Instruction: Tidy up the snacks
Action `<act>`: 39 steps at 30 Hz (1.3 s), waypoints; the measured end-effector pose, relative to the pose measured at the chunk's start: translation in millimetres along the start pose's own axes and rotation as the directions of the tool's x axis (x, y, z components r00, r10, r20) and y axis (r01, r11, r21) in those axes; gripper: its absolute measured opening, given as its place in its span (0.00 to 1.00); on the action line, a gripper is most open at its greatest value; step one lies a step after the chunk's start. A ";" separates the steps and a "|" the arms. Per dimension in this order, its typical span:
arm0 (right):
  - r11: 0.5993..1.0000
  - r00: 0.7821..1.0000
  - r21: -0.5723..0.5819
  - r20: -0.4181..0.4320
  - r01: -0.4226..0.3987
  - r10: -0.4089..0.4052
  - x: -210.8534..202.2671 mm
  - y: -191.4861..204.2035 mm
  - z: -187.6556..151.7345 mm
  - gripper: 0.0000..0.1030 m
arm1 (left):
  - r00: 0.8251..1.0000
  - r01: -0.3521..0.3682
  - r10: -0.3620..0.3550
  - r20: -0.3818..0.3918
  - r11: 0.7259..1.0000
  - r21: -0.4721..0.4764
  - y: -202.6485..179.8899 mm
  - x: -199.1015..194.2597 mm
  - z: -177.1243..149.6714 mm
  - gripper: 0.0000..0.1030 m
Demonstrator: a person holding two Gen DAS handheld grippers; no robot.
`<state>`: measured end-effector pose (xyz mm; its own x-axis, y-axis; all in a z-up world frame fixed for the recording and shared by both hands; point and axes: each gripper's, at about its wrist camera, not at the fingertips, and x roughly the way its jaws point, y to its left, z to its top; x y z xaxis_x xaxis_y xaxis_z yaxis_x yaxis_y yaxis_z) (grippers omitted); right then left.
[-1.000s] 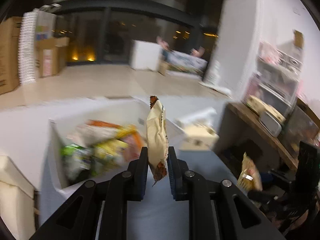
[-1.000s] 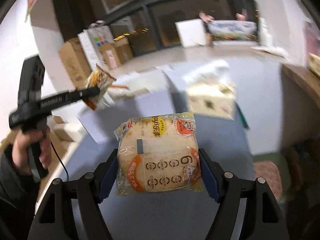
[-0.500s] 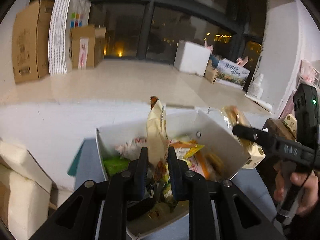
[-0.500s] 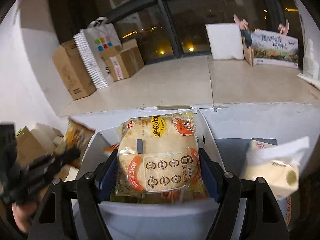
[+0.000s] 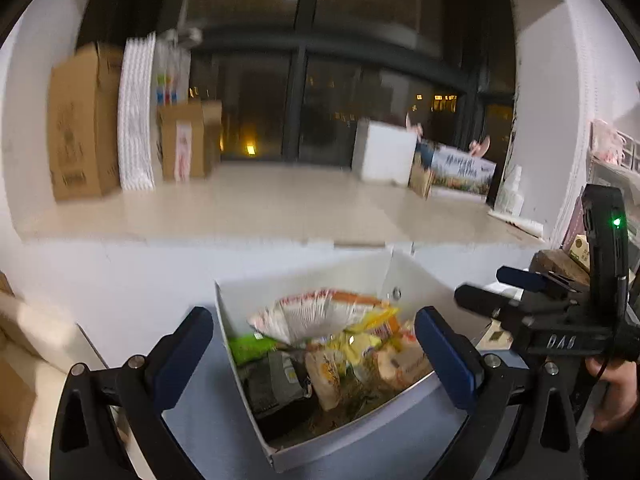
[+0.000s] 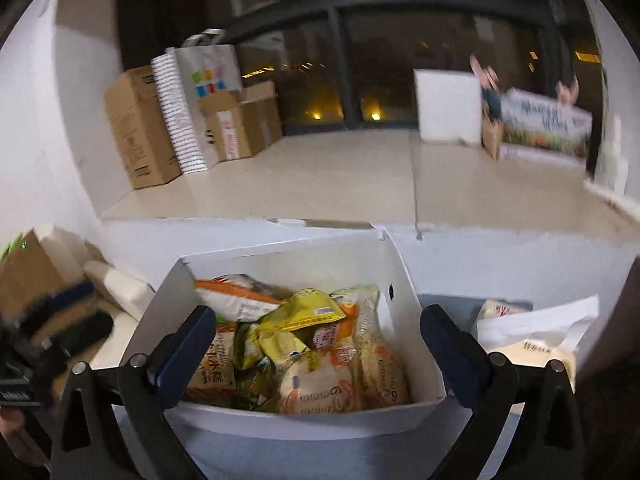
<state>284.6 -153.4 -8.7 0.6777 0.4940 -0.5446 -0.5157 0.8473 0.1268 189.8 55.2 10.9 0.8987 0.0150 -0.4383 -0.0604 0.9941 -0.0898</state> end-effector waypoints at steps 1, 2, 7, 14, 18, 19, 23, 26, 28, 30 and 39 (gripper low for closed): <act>1.000 1.000 -0.012 0.008 0.004 -0.004 -5.2 4.6 -0.4 1.00 | 1.000 -0.013 0.013 0.018 1.000 0.007 -3.6 -7.7 -0.1 1.00; 1.000 1.000 -0.024 0.020 0.012 -0.011 -12.5 8.4 -1.6 1.00 | 0.999 -0.022 0.022 0.031 1.000 0.005 -5.9 -14.0 0.5 1.00; 0.997 0.996 -0.063 0.075 0.043 -0.038 -49.6 21.1 -3.2 1.00 | 0.999 -0.042 0.044 0.031 0.998 -0.051 -7.9 -46.9 4.1 1.00; 0.995 0.993 -0.088 0.110 0.051 -0.041 -107.1 37.8 -21.8 1.00 | 0.999 0.025 -0.024 0.023 0.998 -0.061 -13.9 -101.6 -6.1 1.00; 0.999 0.992 -0.043 0.122 -0.010 0.015 -137.8 43.8 -46.1 1.00 | 1.000 0.002 -0.002 -0.010 0.999 -0.052 -21.9 -123.5 -17.4 1.00; 0.999 0.992 -0.029 0.126 -0.022 0.025 -144.1 43.6 -53.1 1.00 | 1.000 -0.008 0.008 -0.018 0.999 -0.043 -25.5 -128.9 -21.1 1.00; 1.000 0.992 0.014 0.124 -0.011 0.009 -166.7 41.5 -74.8 1.00 | 0.998 0.050 -0.053 -0.041 0.997 -0.065 -31.5 -145.7 -34.1 1.00; 0.999 0.992 0.047 0.128 0.004 -0.010 -184.8 38.9 -89.0 1.00 | 0.996 0.076 -0.080 -0.049 0.994 -0.080 -35.1 -152.8 -41.4 1.00; 0.997 0.994 0.078 0.110 -0.008 -0.001 -194.4 37.2 -97.9 1.00 | 0.996 0.072 -0.076 -0.055 0.994 -0.078 -38.7 -155.0 -45.7 1.00; 0.997 0.996 0.083 0.092 -0.002 -0.006 -199.9 39.3 -103.8 1.00 | 0.994 0.090 -0.095 -0.060 0.992 -0.085 -41.0 -155.2 -49.1 1.00; 0.997 0.995 0.068 0.093 0.024 -0.030 -213.8 46.9 -107.2 1.00 | 0.992 0.100 -0.103 -0.071 0.994 -0.043 -53.1 -158.4 -48.8 1.00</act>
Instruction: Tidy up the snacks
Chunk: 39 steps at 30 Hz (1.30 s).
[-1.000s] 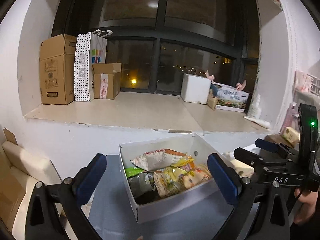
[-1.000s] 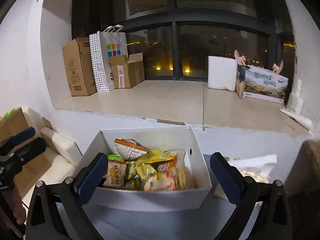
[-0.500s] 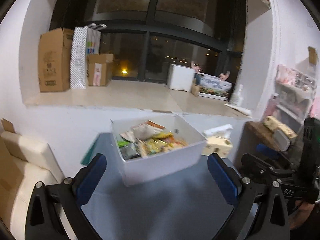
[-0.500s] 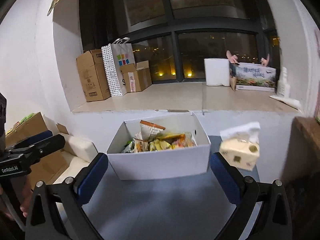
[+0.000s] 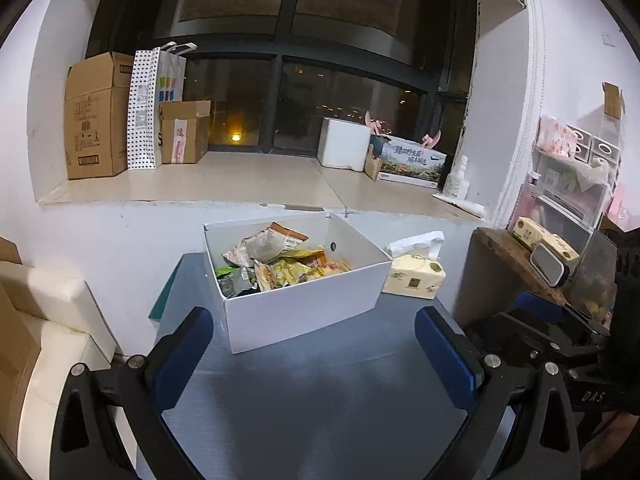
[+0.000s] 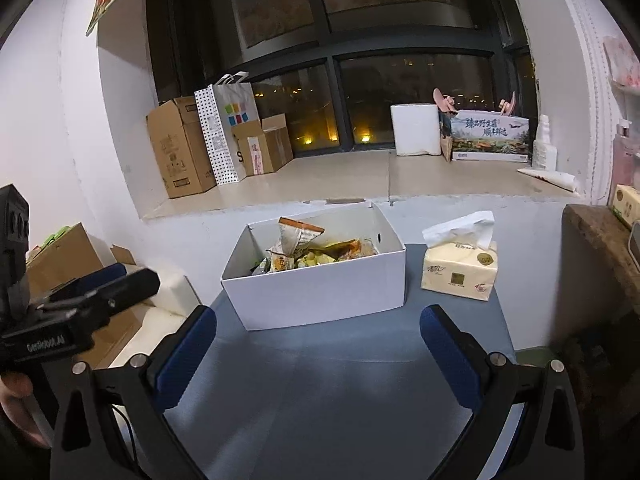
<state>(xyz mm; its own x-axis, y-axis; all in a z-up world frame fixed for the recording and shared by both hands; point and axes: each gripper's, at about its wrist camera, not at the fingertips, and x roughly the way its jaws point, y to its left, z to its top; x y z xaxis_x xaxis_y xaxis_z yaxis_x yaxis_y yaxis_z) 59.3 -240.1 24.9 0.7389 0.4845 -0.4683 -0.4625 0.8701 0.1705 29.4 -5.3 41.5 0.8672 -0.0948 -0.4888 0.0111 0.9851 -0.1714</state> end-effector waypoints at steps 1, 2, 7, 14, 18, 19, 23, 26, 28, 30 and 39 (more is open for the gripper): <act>1.000 1.000 0.002 0.001 0.003 -0.003 -0.1 0.8 -0.2 1.00 | 1.000 0.003 -0.003 0.001 1.000 0.005 -0.1 0.0 0.4 1.00; 1.000 1.000 0.004 0.000 0.005 -0.005 -0.2 0.2 -0.2 1.00 | 1.000 0.002 -0.002 0.003 1.000 0.011 -1.2 -0.6 0.9 1.00; 1.000 1.000 0.000 -0.004 0.030 -0.030 0.8 -0.4 -0.5 1.00 | 1.000 0.003 -0.003 -0.007 1.000 0.017 -2.7 2.0 0.9 1.00; 0.999 0.999 0.000 -0.004 0.032 -0.032 -0.2 -1.0 0.0 1.00 | 1.000 0.009 -0.009 -0.016 1.000 0.023 -4.5 3.7 0.9 1.00; 1.000 1.000 -0.002 -0.001 0.031 -0.031 -1.7 -0.5 0.4 1.00 | 1.000 0.018 -0.017 -0.020 1.000 0.025 -4.7 3.9 0.7 1.00; 1.000 1.000 -0.002 0.000 0.029 -0.029 -2.0 -0.5 0.5 1.00 | 1.000 0.016 -0.015 -0.020 1.000 0.025 -4.9 3.5 0.9 1.00; 1.000 1.000 -0.006 0.000 0.028 -0.028 -3.0 0.5 -0.4 1.00 | 1.000 0.016 -0.015 -0.018 0.999 0.031 -5.4 2.1 1.2 1.00; 1.000 1.000 -0.006 0.004 0.031 -0.031 -4.4 0.1 0.0 1.00 | 1.000 0.015 -0.015 -0.018 0.999 0.030 -5.2 1.3 1.0 1.00; 0.999 0.999 -0.006 0.005 0.032 -0.032 -5.0 -0.1 0.1 1.00 | 1.000 0.019 -0.019 -0.019 0.999 0.026 -4.5 1.0 0.9 1.00; 0.999 0.999 -0.006 0.007 0.033 -0.033 -5.0 -0.5 0.5 1.00 | 1.000 0.016 -0.016 -0.017 1.000 0.027 -3.8 0.8 1.2 1.00; 1.000 1.000 -0.012 0.004 0.028 -0.028 -4.1 1.1 -0.1 1.00 | 1.000 0.007 -0.007 -0.018 0.999 0.033 -2.8 0.1 0.7 1.00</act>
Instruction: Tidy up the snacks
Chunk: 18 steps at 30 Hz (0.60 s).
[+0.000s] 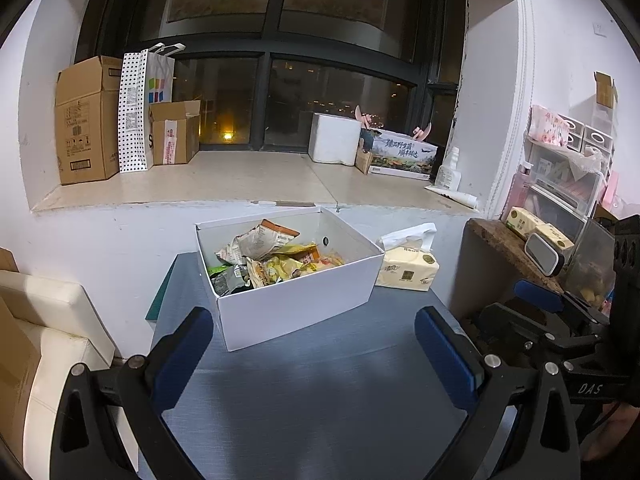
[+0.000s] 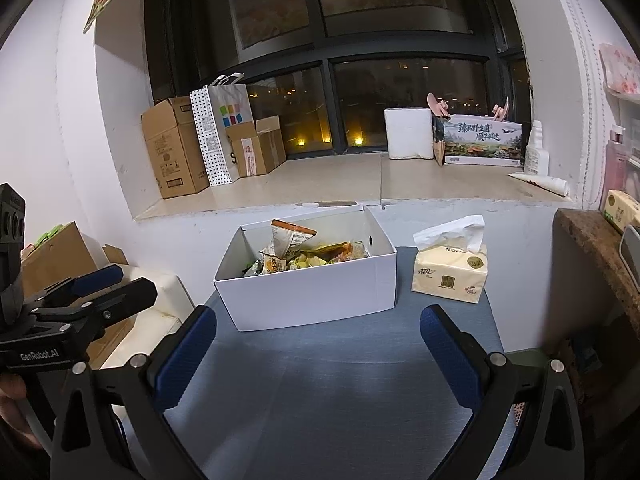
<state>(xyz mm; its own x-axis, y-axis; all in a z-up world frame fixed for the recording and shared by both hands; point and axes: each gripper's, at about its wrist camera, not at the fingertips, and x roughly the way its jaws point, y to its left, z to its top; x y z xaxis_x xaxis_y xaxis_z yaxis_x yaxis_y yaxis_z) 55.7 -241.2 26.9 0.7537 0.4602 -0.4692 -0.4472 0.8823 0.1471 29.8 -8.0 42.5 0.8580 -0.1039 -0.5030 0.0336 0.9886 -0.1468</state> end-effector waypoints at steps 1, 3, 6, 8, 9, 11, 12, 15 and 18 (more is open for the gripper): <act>1.000 1.000 0.001 0.000 0.000 0.000 0.1 -0.1 0.1 1.00 | 1.000 -0.003 0.003 0.000 1.000 0.002 0.1 -0.4 -0.3 1.00; 1.000 1.000 0.002 -0.001 -0.005 0.005 0.1 0.0 0.1 1.00 | 1.000 0.001 -0.001 -0.002 1.000 0.000 0.9 -0.9 -0.8 1.00; 1.000 1.000 0.005 0.001 -0.010 0.010 -0.6 0.4 -0.1 1.00 | 1.000 0.003 -0.003 -0.004 1.000 -0.004 1.0 -1.0 -1.1 1.00; 1.000 1.000 0.005 -0.001 -0.009 0.009 -0.6 0.2 -0.1 1.00 | 1.000 -0.001 0.001 -0.005 1.000 0.000 0.7 -0.6 -1.0 1.00; 1.000 1.000 0.006 -0.001 -0.008 0.008 -0.9 -0.1 -0.1 1.00 | 1.000 -0.002 0.002 -0.007 1.000 0.000 0.9 -0.6 -1.4 1.00; 1.000 1.000 0.008 -0.001 -0.011 0.011 -1.7 -0.5 0.2 1.00 | 1.000 0.000 0.000 -0.009 1.000 -0.002 1.1 0.2 -1.3 1.00; 1.000 1.000 0.007 -0.001 -0.012 0.012 -1.7 -0.2 0.3 1.00 | 1.000 0.000 0.000 -0.009 1.000 -0.002 1.1 0.0 -1.6 1.00; 1.000 1.000 0.008 0.000 -0.012 0.012 -2.3 -0.9 -0.1 1.00 | 1.000 -0.001 0.001 -0.010 1.000 0.001 1.2 0.0 -1.6 1.00; 1.000 1.000 0.011 0.000 -0.012 0.012 -2.4 -0.6 0.2 1.00 | 1.000 0.000 0.000 -0.012 1.000 0.001 0.7 0.6 -1.3 1.00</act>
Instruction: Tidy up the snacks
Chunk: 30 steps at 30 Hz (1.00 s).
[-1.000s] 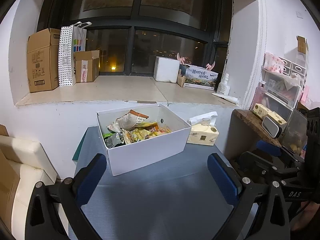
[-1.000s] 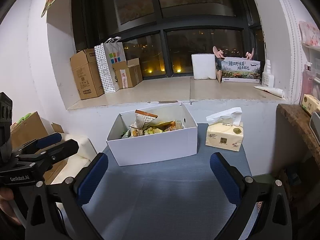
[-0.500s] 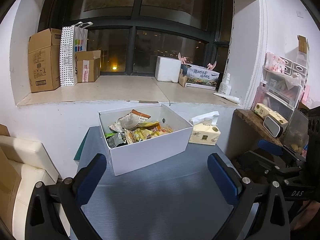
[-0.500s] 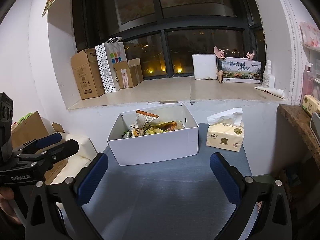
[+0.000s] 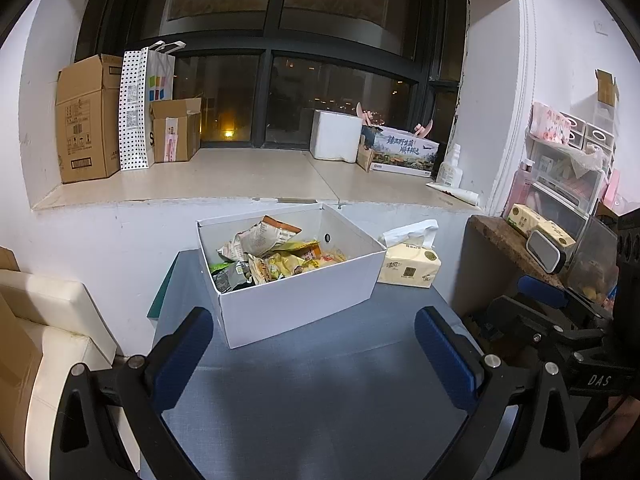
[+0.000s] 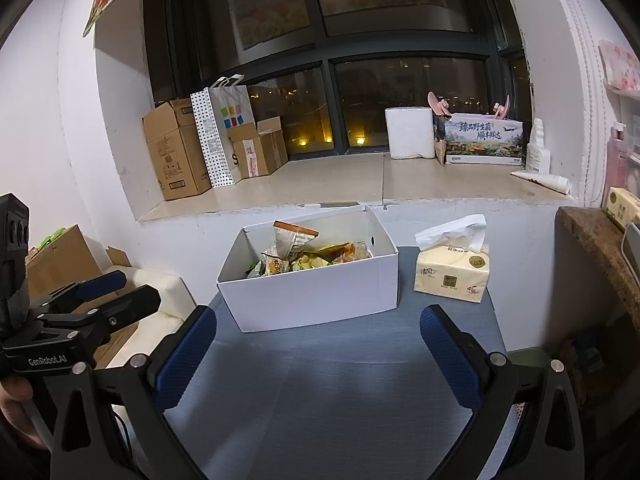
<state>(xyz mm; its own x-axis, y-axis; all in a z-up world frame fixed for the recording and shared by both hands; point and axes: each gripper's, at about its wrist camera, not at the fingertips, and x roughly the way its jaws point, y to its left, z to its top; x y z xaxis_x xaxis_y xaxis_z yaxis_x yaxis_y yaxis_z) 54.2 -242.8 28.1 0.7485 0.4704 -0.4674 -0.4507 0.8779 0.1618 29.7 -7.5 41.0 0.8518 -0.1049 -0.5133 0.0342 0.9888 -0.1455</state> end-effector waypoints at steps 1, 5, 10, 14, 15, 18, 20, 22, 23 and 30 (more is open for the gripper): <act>1.000 1.000 0.001 0.000 0.000 0.000 -0.5 0.1 0.0 1.00 | 1.000 0.001 -0.001 0.000 1.000 0.001 -0.4 0.0 -0.1 1.00; 1.000 1.000 -0.002 -0.001 -0.003 0.003 -0.2 -0.6 0.0 1.00 | 1.000 0.003 -0.003 0.000 1.000 0.002 -1.4 -0.7 0.0 1.00; 1.000 1.000 -0.002 0.001 -0.004 0.004 -0.2 -0.9 -0.1 1.00 | 1.000 0.001 -0.001 0.001 1.000 0.002 -1.6 -1.2 0.6 1.00; 1.000 1.000 -0.003 -0.001 -0.004 0.004 -0.4 -0.2 -0.1 1.00 | 1.000 0.001 -0.001 0.000 1.000 0.002 -1.6 -1.2 0.5 1.00; 1.000 1.000 -0.004 -0.001 -0.006 0.006 -0.6 0.2 0.0 1.00 | 1.000 0.001 -0.001 0.000 1.000 0.002 -1.3 -1.5 1.0 1.00; 1.000 1.000 -0.005 -0.001 -0.007 0.007 -0.6 1.0 0.3 1.00 | 1.000 0.002 -0.002 0.001 1.000 0.001 -1.2 -1.8 1.3 1.00; 1.000 1.000 -0.005 0.001 -0.006 0.006 -1.0 1.5 0.4 1.00 | 1.000 0.001 -0.001 -0.002 1.000 0.000 -0.7 -2.0 1.7 1.00; 1.000 1.000 -0.005 0.000 -0.006 0.006 -0.7 1.5 0.8 1.00 | 1.000 0.001 -0.001 -0.004 1.000 -0.004 0.3 -2.5 2.4 1.00; 1.000 1.000 -0.004 0.001 -0.006 0.006 -0.9 1.5 0.8 1.00 | 1.000 0.001 -0.001 -0.004 1.000 -0.006 0.5 -2.9 2.9 1.00; 1.000 1.000 -0.003 0.001 -0.008 0.008 -0.7 1.4 1.1 1.00 | 1.000 -0.002 0.002 -0.003 1.000 -0.002 1.7 -3.8 3.4 1.00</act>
<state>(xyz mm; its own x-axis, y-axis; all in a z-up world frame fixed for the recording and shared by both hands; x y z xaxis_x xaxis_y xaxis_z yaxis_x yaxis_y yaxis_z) 53.6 -241.8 29.6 0.7455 0.4775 -0.4650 -0.4580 0.8739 0.1630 28.3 -5.0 45.6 0.8503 -0.1034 -0.5161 0.0313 0.9887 -0.1466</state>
